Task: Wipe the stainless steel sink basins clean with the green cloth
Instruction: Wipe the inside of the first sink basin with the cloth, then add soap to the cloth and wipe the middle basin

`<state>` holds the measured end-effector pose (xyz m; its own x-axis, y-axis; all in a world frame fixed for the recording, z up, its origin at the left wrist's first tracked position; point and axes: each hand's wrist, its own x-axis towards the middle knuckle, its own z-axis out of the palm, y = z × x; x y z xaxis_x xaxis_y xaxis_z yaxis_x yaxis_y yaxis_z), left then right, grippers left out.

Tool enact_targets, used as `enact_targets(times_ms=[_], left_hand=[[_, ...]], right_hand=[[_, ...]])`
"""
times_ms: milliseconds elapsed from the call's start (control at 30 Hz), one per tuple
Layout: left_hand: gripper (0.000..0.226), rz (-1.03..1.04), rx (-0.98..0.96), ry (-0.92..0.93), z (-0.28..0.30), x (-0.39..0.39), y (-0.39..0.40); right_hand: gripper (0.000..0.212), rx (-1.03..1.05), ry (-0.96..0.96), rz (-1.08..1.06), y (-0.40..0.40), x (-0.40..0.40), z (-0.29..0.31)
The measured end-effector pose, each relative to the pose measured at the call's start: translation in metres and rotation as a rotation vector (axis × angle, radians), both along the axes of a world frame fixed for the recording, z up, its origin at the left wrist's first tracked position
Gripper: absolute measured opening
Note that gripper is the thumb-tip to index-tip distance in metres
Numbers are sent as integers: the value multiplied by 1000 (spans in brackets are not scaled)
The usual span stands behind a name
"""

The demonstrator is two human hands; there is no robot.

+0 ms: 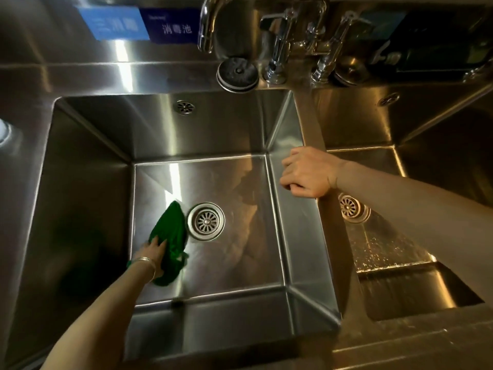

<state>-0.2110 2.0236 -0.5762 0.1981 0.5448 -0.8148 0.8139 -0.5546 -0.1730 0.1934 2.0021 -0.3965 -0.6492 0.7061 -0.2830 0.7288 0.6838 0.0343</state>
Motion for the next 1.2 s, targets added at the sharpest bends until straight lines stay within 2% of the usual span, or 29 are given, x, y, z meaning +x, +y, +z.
enact_targets(times_ms=[100,167,267,333,433,500,567,733,833,900,967,1100,1200], left_hand=[[71,49,-145,175,16,-32,-6],[59,70,-227,213,29,-32,-14],[53,155,-252,79,50,-18,-19],[51,205,-238,-58,72,-3,-17],[40,271,-229,-218,122,20,-15],[35,351,-196,-368,159,32,-25],[41,469,-119,-551,198,43,-47],[67,588,77,-978,277,89,-125],[75,657,13,-1239,301,120,-160],[73,686,-73,-1368,317,137,-170],[69,668,-118,-1446,330,153,-169],[64,669,-144,-1446,335,178,-148],[57,851,-241,-1505,334,193,-137]], right_hand=[[49,-13,-26,16,1,-2,3],[52,-43,-105,23,1,-7,9],[32,-83,-317,0,-4,-24,20],[31,-64,-359,-56,-15,-42,27],[33,-91,-112,-329,-45,-81,44],[36,-211,142,-530,-75,-104,53],[45,-347,368,-663,-108,-123,63],[87,-619,722,-883,-184,-136,101],[115,-591,1057,-1052,-218,-133,112],[129,-523,1149,-1132,-230,-126,113],[127,-457,1198,-1162,-232,-118,123],[95,-392,1264,-1183,-229,-99,142],[65,-273,1279,-1222,-226,-86,149]])
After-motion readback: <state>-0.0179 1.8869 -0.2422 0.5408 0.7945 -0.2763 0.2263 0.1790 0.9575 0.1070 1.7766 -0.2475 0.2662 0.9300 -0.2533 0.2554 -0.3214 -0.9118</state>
